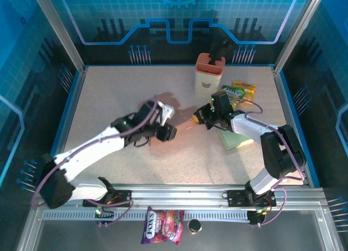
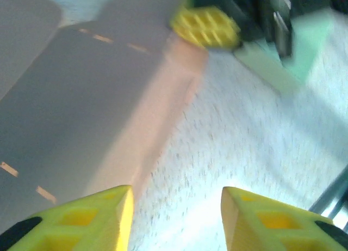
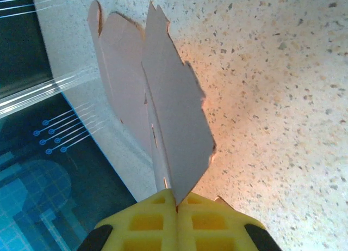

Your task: Fold the paper box

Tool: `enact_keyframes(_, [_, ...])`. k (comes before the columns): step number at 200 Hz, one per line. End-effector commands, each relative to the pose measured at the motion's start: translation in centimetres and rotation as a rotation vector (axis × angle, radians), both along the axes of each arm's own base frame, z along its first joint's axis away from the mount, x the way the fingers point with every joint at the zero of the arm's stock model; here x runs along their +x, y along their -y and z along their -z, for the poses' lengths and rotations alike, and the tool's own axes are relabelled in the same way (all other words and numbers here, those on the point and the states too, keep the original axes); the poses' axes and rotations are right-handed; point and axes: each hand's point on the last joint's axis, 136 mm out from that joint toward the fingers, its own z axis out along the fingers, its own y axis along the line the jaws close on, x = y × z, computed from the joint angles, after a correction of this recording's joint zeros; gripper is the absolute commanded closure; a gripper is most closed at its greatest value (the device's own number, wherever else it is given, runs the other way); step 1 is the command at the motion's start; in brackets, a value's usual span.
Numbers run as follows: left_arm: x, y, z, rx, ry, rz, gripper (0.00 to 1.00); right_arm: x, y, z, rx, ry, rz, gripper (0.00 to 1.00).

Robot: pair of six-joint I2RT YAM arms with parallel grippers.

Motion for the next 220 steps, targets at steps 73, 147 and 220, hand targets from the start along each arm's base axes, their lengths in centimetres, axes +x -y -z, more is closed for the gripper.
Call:
enact_keyframes(73, [-0.2,-4.7,6.3,0.636,0.306,0.08,0.4,-1.2,0.3,-1.1,-0.027,-0.217,-0.014,1.0])
enact_keyframes(147, [1.6,-5.1,6.3,0.683,0.334,0.067,0.65,-1.0,1.0,-1.5,-0.026,-0.232,-0.028,1.0])
enact_keyframes(220, [1.2,-3.8,5.0,0.625,0.336,0.138,1.0,0.0,0.7,-2.3,-0.013,-0.22,-0.039,1.0])
